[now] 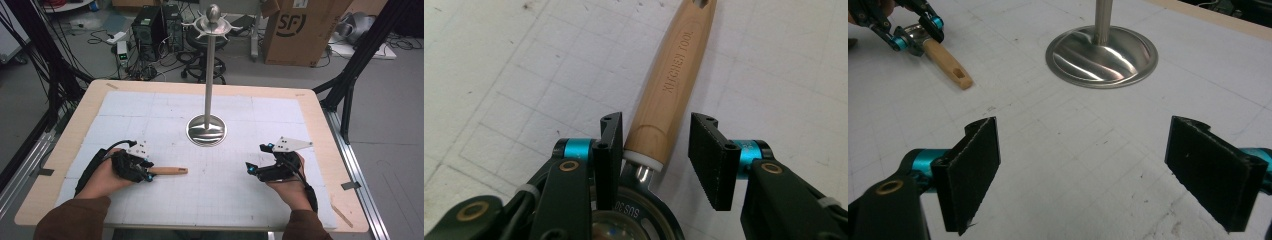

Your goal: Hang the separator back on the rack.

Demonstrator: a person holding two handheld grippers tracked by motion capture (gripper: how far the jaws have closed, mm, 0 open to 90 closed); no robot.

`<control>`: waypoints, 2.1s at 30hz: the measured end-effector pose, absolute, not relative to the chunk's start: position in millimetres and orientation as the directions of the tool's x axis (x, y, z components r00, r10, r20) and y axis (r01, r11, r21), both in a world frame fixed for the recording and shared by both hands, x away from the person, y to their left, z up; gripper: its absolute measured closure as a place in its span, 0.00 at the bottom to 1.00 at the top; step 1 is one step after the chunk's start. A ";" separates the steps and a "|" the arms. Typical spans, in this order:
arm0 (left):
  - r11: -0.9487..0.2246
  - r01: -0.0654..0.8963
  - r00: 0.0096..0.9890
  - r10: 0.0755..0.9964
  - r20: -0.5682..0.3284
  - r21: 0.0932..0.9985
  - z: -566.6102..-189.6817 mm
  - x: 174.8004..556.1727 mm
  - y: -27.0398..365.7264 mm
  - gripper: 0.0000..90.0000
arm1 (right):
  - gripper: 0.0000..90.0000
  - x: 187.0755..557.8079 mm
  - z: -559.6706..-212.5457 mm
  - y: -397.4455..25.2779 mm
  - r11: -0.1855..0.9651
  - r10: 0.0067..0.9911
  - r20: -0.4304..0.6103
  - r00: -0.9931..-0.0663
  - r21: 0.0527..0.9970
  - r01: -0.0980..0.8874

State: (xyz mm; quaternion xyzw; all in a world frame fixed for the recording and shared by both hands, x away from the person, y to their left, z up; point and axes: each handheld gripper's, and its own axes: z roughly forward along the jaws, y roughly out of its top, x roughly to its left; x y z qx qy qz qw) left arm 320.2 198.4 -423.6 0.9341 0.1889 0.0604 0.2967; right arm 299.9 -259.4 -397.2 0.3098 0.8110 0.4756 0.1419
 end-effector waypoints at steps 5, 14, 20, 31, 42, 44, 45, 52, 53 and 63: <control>-0.779 0.324 0.919 0.394 0.018 0.537 -425.4 320.2 196.2 0.66 | 0.15 300.3 -397.5 -259.2 0.359 0.636 0.060 -0.770 0.860 0.364; -0.782 0.316 0.923 0.383 0.015 0.538 -423.9 317.9 193.5 0.75 | 0.15 300.5 -397.5 -259.1 0.363 0.635 0.055 -0.771 0.859 0.361; -0.780 0.328 0.918 0.395 0.014 0.534 -424.9 318.1 191.8 0.73 | 0.15 300.4 -397.8 -258.8 0.363 0.635 0.059 -0.771 0.857 0.365; -0.817 0.324 0.921 0.388 0.040 0.477 -421.2 319.9 180.9 0.70 | 0.15 300.9 -397.9 -258.6 0.362 0.635 0.058 -0.770 0.858 0.364; -0.840 0.365 0.918 0.397 -0.004 0.401 -418.1 328.8 173.7 0.72 | 0.15 299.8 -396.3 -261.1 0.350 0.640 0.064 -0.766 0.863 0.364; -0.841 0.367 0.917 0.398 -0.006 0.398 -417.8 328.8 173.6 0.74 | 0.15 299.9 -396.4 -261.4 0.351 0.640 0.063 -0.766 0.863 0.364; -0.842 0.364 0.919 0.395 -0.004 0.397 -417.9 328.7 173.5 0.75 | 0.15 300.0 -396.5 -261.3 0.348 0.641 0.066 -0.764 0.863 0.366; -0.846 0.367 0.915 0.404 0.016 0.388 -417.0 325.6 171.3 0.77 | 0.15 300.0 -396.8 -261.1 0.353 0.641 0.062 -0.765 0.861 0.366; -0.844 0.368 0.914 0.406 0.016 0.391 -417.2 324.9 171.0 0.77 | 0.15 300.0 -396.8 -261.1 0.353 0.641 0.062 -0.765 0.861 0.366; -0.779 0.359 0.906 0.423 0.010 0.513 -410.4 323.2 181.8 0.77 | 0.15 299.9 -396.6 -261.0 0.354 0.642 0.061 -0.764 0.860 0.367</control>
